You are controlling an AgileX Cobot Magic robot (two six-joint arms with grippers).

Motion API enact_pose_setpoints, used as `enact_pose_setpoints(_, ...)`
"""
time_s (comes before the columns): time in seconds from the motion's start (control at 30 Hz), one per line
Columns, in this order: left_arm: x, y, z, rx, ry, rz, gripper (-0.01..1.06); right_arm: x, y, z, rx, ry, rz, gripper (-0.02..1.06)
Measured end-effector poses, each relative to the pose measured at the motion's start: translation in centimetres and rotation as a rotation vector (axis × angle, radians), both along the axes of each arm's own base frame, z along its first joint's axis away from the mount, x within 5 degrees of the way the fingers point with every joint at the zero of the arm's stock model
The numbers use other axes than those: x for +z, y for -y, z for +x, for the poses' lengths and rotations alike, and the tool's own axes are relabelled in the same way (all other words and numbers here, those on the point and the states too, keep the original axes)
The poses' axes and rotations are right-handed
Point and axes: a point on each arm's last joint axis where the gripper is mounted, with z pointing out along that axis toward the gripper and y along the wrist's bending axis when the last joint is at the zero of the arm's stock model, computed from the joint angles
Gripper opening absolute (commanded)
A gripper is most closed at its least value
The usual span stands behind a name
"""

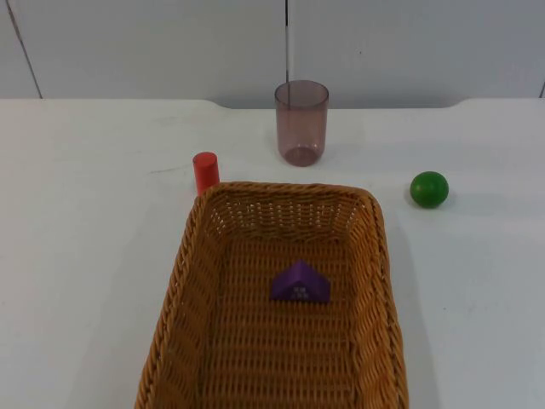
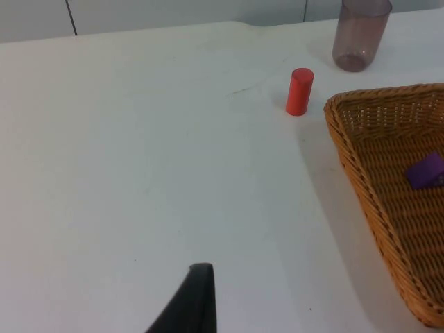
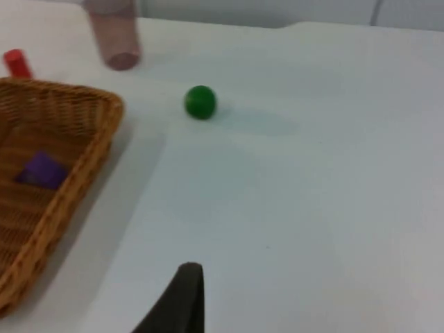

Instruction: Pick up the basket with the left hand and place the triangular block into the basket with the right hand.

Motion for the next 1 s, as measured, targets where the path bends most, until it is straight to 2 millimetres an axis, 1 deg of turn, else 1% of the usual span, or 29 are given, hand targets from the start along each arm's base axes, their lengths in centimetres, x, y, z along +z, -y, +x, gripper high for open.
enact_pose_setpoints(0.2,0.00,0.00,0.00,0.000,0.000,0.000,1.05,0.00,-0.07,-0.05,-0.101,0.000,0.000,1.05)
enact_pose_setpoints(0.5,0.00,0.00,0.00,0.002,0.000,0.000,1.05,0.00,-0.07,-0.05,-0.103,0.000,0.000,1.05)
enact_pose_setpoints(0.83,0.00,0.07,0.05,0.132,0.000,0.000,1.05,0.00,-0.07,-0.05,-0.103,0.000,0.000,1.05)
enact_pose_setpoints(1.0,0.00,0.12,0.09,0.230,0.000,0.000,1.05,0.00,-0.07,-0.05,-0.103,0.000,0.000,1.05)
